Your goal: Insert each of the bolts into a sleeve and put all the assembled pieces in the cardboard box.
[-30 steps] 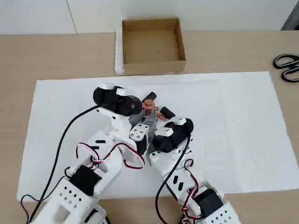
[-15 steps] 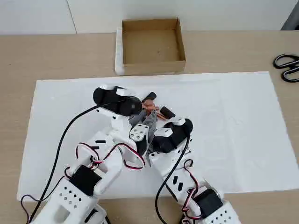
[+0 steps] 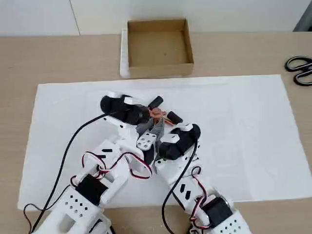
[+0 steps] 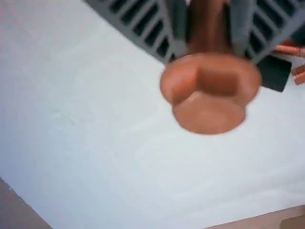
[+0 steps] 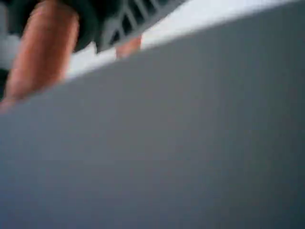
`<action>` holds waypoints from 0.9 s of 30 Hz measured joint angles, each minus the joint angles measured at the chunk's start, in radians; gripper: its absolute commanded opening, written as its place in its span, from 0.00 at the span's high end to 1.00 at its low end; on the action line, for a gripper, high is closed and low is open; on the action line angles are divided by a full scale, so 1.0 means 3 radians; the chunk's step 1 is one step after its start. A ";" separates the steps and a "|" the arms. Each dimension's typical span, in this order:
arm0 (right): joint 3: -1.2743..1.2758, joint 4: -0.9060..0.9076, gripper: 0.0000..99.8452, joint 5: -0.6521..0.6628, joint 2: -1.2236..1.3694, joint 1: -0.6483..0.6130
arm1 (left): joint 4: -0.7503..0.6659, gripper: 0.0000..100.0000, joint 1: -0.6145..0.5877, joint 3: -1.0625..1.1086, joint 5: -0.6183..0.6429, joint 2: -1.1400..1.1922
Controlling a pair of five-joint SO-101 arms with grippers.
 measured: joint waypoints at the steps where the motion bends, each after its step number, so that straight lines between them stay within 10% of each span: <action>1: -0.0005 0.0000 1.00 0.0000 0.0000 0.0000 | 0.0000 0.99 0.0000 0.0000 0.0000 0.0000; 27: 0.0000 0.0000 1.00 0.0000 0.0005 0.0000 | 0.0430 0.99 0.0005 -0.0133 -0.0020 -0.0005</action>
